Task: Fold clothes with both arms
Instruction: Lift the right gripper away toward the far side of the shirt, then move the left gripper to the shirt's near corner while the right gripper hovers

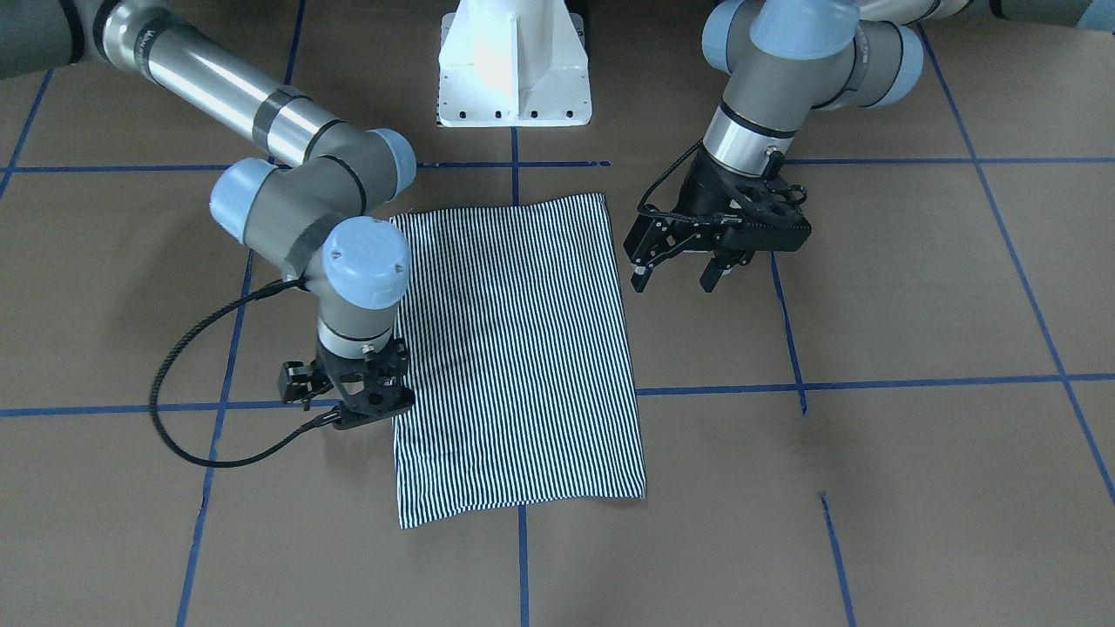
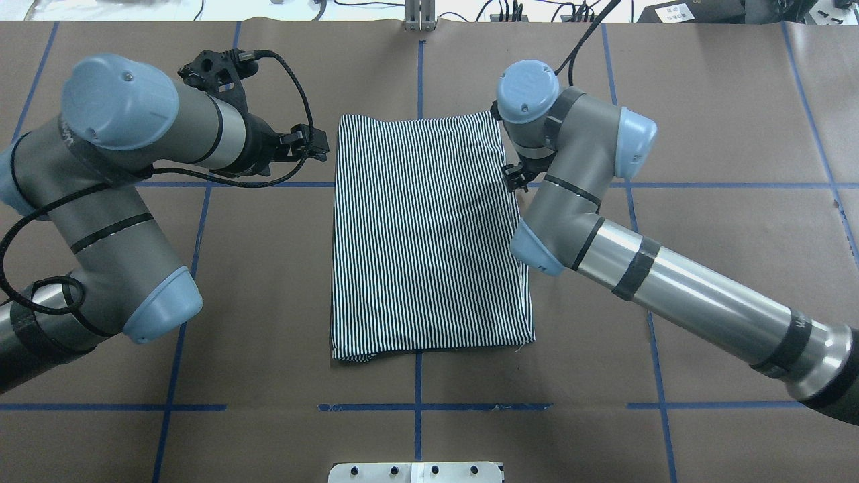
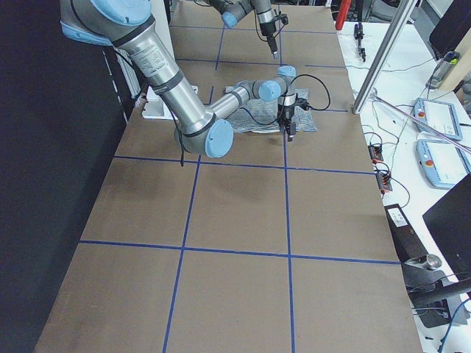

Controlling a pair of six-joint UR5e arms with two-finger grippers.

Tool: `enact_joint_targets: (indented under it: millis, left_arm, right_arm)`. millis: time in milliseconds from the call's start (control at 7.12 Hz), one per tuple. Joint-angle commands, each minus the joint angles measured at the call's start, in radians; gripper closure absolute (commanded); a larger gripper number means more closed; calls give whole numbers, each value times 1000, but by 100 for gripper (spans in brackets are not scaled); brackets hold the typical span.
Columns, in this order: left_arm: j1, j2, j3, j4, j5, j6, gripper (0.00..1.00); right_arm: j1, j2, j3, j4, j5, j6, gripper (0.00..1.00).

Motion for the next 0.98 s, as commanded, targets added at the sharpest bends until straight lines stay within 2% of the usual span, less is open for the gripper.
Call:
enact_joint_targets:
  millis: [0,281,421,702,842]
  left_arm:
    - [0,-4,0,1,0,-2,0]
    - [5,-6,0,2,-11,-32,0]
    - [40,0,0,2,-59,-171,0]
    - [214,28,-2,42,4,-395,0]
    - [311,22,0,95,91,-501,0]
  right_arm:
    - [98,-22,36,15,115,-73,0]
    - [102,24,65,15,166,-24,0]
    - [97,1,128,15,213,38,0]
    - [41,-101,327,4,247,187,0]
    - [18,-135,391,4,255,250,0]
